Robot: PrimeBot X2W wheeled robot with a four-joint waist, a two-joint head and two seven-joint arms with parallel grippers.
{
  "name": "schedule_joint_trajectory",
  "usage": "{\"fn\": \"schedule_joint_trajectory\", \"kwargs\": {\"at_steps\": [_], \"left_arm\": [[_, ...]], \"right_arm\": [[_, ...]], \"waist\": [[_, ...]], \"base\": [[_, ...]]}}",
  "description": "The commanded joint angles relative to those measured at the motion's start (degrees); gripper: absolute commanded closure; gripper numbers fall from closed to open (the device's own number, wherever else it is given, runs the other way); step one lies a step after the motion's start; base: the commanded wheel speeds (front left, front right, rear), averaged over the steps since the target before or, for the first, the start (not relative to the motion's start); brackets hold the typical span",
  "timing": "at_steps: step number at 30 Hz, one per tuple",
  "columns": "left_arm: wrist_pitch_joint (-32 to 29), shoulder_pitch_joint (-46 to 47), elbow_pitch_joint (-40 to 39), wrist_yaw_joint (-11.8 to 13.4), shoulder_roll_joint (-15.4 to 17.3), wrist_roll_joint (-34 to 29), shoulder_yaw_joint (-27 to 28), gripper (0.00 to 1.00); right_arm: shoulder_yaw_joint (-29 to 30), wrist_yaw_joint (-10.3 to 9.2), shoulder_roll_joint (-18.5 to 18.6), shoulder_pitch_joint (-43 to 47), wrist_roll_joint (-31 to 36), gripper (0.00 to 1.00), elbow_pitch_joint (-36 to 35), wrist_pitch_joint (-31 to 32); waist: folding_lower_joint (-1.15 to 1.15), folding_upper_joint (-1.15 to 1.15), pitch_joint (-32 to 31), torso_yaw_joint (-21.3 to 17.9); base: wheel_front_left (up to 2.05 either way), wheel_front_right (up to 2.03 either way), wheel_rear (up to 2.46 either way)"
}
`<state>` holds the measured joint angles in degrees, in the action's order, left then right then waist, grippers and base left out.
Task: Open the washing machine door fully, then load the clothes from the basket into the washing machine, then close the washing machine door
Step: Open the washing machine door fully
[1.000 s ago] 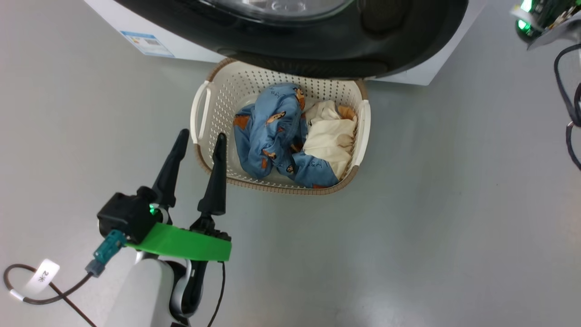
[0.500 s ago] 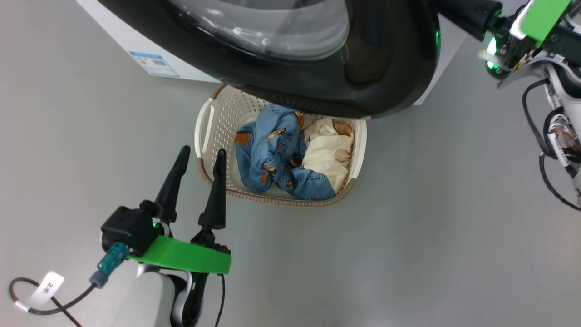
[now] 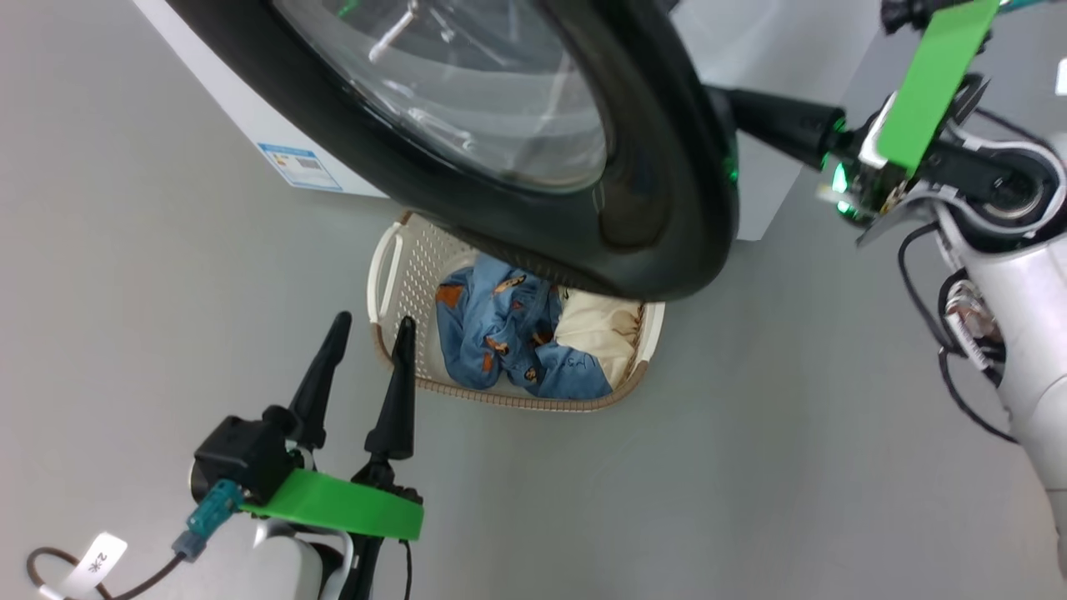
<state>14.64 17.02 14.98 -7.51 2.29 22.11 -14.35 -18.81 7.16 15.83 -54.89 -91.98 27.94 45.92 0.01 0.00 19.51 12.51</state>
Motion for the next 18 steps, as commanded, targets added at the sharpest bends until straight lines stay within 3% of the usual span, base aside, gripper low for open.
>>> {"fn": "schedule_joint_trajectory", "kwargs": {"at_steps": [1,18], "left_arm": [[0.4,-0.8,-1.0,0.0,0.8,-0.4,2.1,0.00],[0.4,-4.8,-0.5,0.0,0.7,-0.7,4.0,0.00]], "right_arm": [[-0.8,0.33,-1.5,1.4,0.8,1.00,-2.0,0.8],[-3.1,0.33,-4.4,7.7,0.2,1.00,-4.5,4.2]], "waist": [[-0.01,0.00,-0.9,0.1],[-0.01,0.00,-5.1,2.7]], "base": [[0.00,0.00,0.00],[0.00,0.00,0.00]]}}
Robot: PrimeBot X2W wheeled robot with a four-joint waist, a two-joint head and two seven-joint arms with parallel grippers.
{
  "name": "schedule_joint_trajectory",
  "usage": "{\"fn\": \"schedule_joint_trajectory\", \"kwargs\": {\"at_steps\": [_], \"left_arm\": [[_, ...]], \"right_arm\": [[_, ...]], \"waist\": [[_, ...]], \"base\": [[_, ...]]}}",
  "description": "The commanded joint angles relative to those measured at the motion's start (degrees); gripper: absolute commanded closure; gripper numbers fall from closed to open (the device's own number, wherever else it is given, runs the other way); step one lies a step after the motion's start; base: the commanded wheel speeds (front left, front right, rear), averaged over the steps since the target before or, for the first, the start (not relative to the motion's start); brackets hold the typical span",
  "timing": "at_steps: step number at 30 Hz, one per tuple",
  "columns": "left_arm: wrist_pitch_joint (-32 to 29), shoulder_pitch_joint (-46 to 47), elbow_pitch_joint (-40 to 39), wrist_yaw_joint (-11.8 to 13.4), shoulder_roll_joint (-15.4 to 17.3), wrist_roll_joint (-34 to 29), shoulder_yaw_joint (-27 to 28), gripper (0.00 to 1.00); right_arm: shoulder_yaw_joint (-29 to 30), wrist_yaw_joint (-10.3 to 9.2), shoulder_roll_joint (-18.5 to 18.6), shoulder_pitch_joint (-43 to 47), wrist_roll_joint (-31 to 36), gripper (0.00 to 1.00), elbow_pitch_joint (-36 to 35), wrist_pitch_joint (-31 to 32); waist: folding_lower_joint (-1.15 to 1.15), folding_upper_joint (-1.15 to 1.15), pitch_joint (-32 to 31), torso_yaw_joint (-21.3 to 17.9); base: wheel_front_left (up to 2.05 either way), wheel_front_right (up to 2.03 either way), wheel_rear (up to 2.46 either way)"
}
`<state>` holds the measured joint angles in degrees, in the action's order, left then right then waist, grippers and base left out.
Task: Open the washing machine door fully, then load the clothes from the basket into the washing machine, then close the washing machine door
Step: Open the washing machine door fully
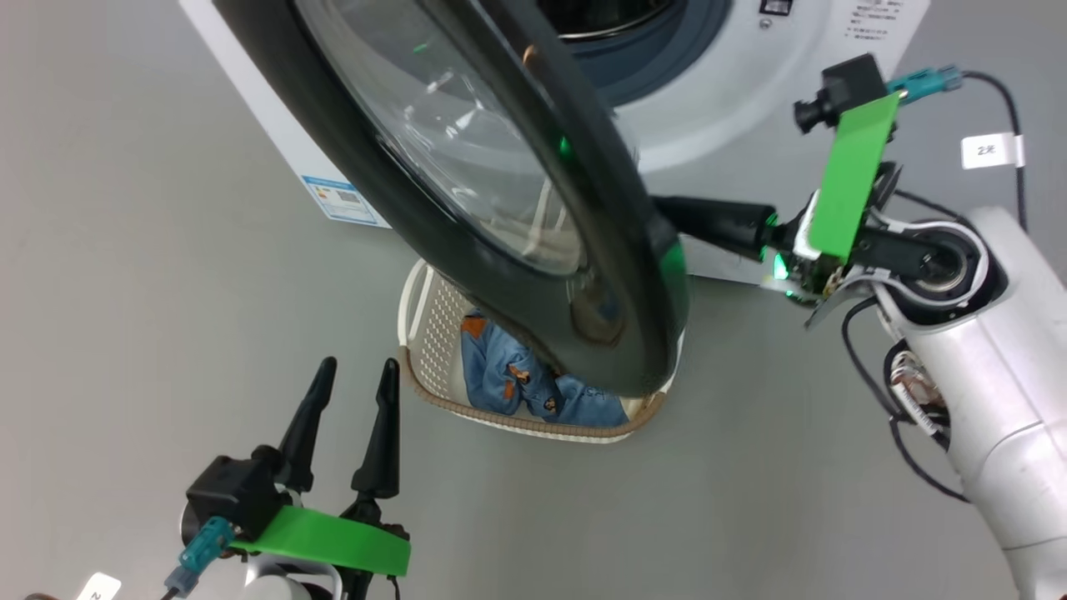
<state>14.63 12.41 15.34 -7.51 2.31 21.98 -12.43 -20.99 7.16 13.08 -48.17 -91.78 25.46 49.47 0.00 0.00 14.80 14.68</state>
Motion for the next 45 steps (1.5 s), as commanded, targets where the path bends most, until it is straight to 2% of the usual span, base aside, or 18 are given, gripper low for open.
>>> {"fn": "schedule_joint_trajectory", "kwargs": {"at_steps": [1,26,39,40,42,44,45], "left_arm": [[0.4,-0.3,-0.8,0.0,0.7,-0.6,2.1,0.00],[0.4,-3.2,-0.6,0.0,0.6,-1.3,3.8,0.00],[0.4,-3.2,-0.3,0.0,0.6,-1.6,3.9,0.00],[0.4,-3.1,-0.2,0.0,0.6,-1.6,3.9,0.00],[0.4,-2.9,0.0,0.0,0.6,-1.6,4.0,0.00],[0.4,-2.8,0.3,0.0,0.9,-1.3,4.2,0.00],[0.4,-2.7,0.5,0.0,1.1,-1.2,4.5,0.00]], "right_arm": [[-1.1,0.33,-1.8,1.3,0.0,1.00,-2.2,0.8],[-3.2,0.33,-6.4,7.6,0.3,1.00,-5.6,3.7],[-2.4,0.33,-6.9,9.2,1.3,1.00,-6.2,2.5],[-2.2,0.33,-6.8,9.4,1.3,0.97,-6.3,2.3],[-1.7,0.33,-6.6,9.8,1.6,0.70,-6.6,1.6],[-1.2,0.33,-6.4,10.3,1.6,0.54,-6.9,0.9],[-0.9,0.33,-6.3,10.6,1.9,0.18,-7.2,0.4]], "waist": [[0.00,0.00,-0.6,0.7],[0.00,0.00,-3.6,5.8],[0.00,0.00,-4.8,4.7],[0.00,0.00,-5.0,4.4],[0.00,0.00,-5.3,3.8],[0.00,0.00,-5.5,3.0],[0.00,0.00,-5.7,2.6]], "base": [[0.00,0.00,0.00],[0.00,0.00,0.00],[0.00,0.00,0.00],[0.00,0.00,0.00],[0.00,0.00,0.00],[0.00,0.00,0.00],[0.00,0.00,0.00]]}}
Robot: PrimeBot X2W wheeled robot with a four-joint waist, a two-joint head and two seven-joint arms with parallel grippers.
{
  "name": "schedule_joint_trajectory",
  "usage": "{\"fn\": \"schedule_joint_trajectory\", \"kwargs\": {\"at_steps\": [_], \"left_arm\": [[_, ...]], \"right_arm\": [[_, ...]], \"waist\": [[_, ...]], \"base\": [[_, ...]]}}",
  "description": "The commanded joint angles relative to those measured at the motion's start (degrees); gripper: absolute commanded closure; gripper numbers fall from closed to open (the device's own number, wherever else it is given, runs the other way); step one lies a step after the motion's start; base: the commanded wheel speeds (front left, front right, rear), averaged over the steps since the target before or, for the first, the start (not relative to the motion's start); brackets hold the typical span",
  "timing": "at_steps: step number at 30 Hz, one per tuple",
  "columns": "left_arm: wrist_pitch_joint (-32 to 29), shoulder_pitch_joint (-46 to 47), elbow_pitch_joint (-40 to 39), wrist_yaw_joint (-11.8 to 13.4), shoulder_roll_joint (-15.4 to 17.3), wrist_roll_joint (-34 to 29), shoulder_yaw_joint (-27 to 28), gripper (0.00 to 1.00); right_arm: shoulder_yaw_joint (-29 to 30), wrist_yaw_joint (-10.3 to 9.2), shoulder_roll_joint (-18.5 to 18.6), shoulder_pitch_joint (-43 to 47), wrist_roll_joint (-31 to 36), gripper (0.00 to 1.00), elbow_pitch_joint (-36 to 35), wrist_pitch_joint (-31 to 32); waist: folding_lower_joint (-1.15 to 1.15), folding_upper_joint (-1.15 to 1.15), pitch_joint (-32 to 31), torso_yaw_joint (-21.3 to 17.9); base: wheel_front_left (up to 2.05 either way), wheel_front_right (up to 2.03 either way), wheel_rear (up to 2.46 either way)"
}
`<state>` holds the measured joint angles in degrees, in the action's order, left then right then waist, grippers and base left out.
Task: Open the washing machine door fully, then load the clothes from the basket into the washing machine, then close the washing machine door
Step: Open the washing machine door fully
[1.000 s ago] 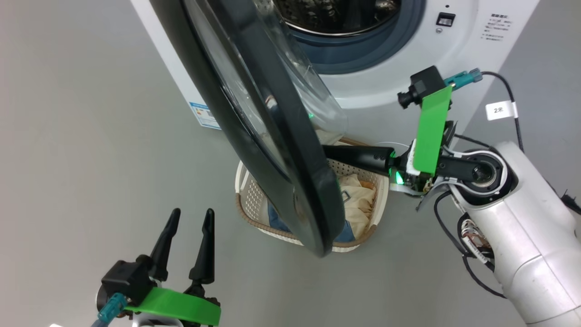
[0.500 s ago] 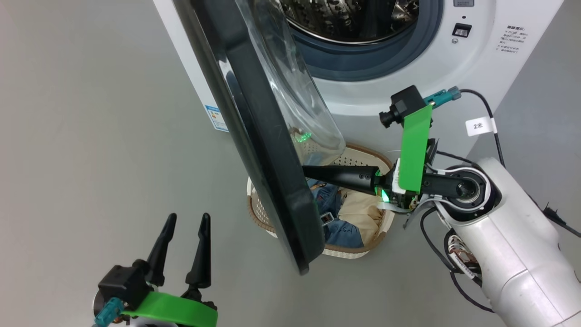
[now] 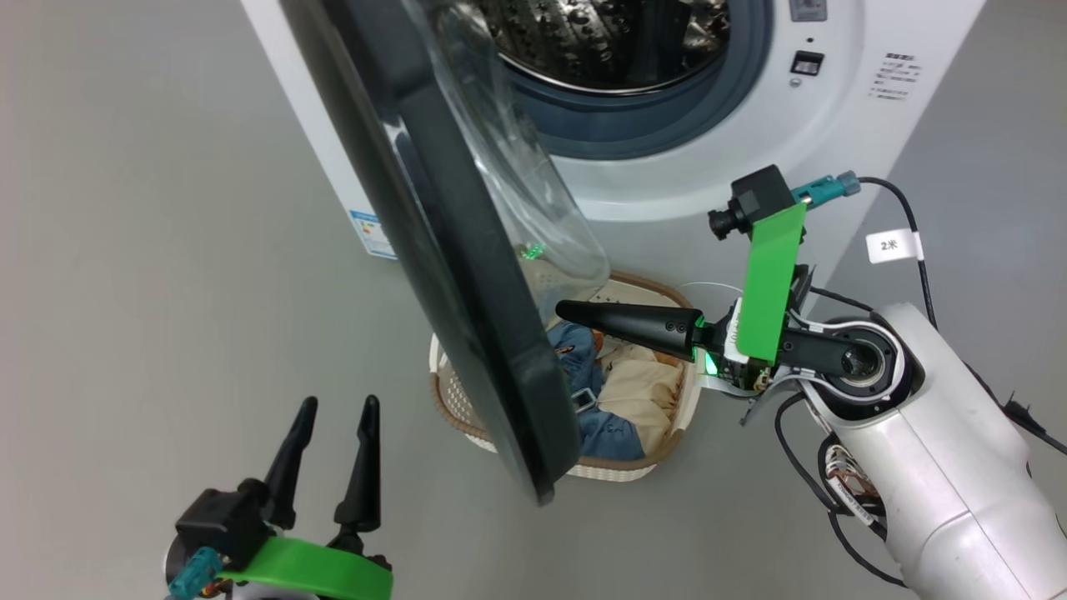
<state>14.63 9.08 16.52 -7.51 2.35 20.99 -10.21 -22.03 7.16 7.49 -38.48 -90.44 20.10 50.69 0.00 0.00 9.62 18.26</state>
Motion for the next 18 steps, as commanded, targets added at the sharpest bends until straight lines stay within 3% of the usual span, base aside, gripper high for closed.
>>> {"fn": "schedule_joint_trajectory", "kwargs": {"at_steps": [1,11,18], "left_arm": [[0.4,0.8,-0.6,0.0,1.3,0.0,2.4,0.00],[0.4,1.6,-0.1,0.0,3.3,0.5,4.2,0.00],[0.4,0.3,-0.1,0.0,3.8,0.3,6.2,0.00]], "right_arm": [[0.4,0.33,-0.6,1.2,0.6,0.00,-2.0,-1.3],[2.1,0.33,1.0,5.0,2.0,0.00,-3.6,-5.9],[3.0,0.33,2.9,8.4,5.1,0.00,-4.2,-14.6]], "waist": [[0.00,0.00,-0.6,-1.5],[0.00,0.00,-1.7,-5.4],[0.00,0.00,-2.9,-8.1]], "base": [[0.00,0.00,0.00],[0.00,0.00,0.00],[0.00,0.00,0.00]]}}
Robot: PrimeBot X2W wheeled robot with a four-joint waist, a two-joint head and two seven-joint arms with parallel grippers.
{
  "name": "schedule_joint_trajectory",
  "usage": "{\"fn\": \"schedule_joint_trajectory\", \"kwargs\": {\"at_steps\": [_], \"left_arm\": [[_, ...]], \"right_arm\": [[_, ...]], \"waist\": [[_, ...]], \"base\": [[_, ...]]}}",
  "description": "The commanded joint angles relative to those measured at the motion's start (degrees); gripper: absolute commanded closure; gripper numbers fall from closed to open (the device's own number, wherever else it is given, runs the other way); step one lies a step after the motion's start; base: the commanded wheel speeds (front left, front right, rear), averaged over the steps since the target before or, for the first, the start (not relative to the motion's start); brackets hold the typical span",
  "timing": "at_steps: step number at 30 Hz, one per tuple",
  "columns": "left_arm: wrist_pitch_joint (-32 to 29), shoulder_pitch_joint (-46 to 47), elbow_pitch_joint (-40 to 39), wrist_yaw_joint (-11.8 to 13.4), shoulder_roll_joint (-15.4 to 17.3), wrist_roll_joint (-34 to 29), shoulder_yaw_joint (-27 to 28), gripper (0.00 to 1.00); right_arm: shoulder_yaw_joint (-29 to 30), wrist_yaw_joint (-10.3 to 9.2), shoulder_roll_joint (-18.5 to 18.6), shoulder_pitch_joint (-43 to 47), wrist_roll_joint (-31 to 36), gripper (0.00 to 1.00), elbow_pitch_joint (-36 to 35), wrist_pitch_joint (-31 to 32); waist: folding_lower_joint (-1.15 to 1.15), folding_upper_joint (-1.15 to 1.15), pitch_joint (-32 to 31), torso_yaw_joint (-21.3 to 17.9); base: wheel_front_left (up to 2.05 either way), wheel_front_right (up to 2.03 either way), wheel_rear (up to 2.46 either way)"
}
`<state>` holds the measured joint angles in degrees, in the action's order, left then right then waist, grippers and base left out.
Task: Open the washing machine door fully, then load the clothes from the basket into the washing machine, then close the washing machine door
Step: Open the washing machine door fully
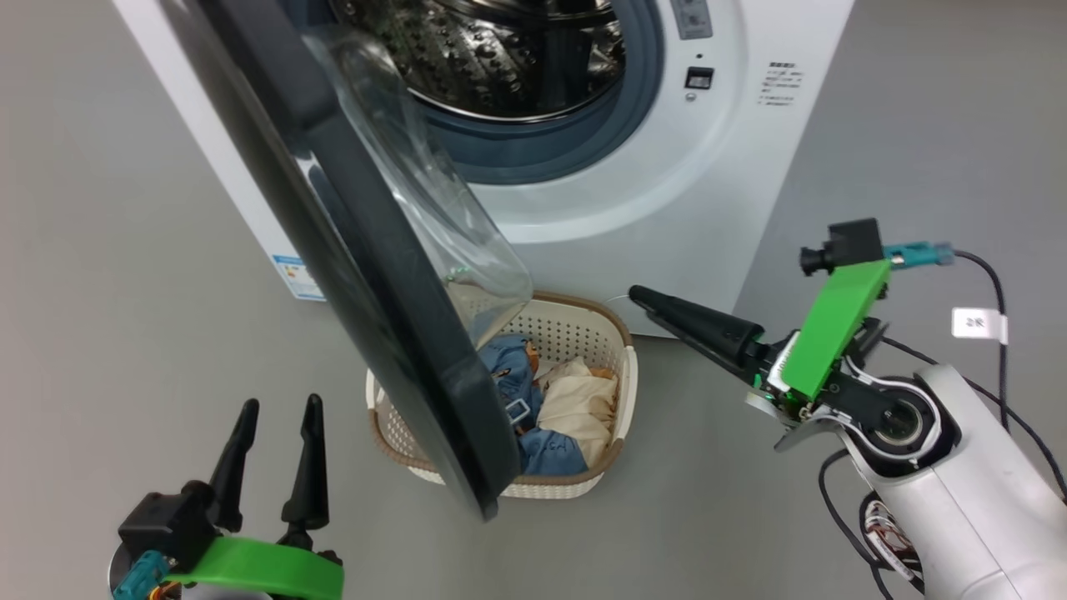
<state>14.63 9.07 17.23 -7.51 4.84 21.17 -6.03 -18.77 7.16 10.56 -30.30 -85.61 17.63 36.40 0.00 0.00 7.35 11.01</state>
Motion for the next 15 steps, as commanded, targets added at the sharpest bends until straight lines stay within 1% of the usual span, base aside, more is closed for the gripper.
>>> {"fn": "schedule_joint_trajectory", "kwargs": {"at_steps": [1,7,15], "left_arm": [[0.4,0.1,-0.9,0.0,1.4,0.1,2.2,0.00],[0.4,-0.7,-0.9,0.0,1.6,-0.1,3.2,0.00],[0.4,-1.4,-0.4,0.0,1.9,-0.3,3.8,0.00]], "right_arm": [[-0.2,0.33,0.2,0.7,0.7,0.00,-1.7,-1.8],[-1.4,0.33,2.7,2.6,3.4,0.00,-1.6,-10.8],[-6.2,0.33,6.3,4.2,7.0,0.00,-0.2,-24.8]], "waist": [[0.00,0.00,-0.8,-1.1],[0.00,0.00,-1.2,-2.5],[0.00,0.00,-2.4,-3.6]], "base": [[0.00,0.00,0.00],[0.00,0.00,0.00],[0.00,0.00,0.00]]}}
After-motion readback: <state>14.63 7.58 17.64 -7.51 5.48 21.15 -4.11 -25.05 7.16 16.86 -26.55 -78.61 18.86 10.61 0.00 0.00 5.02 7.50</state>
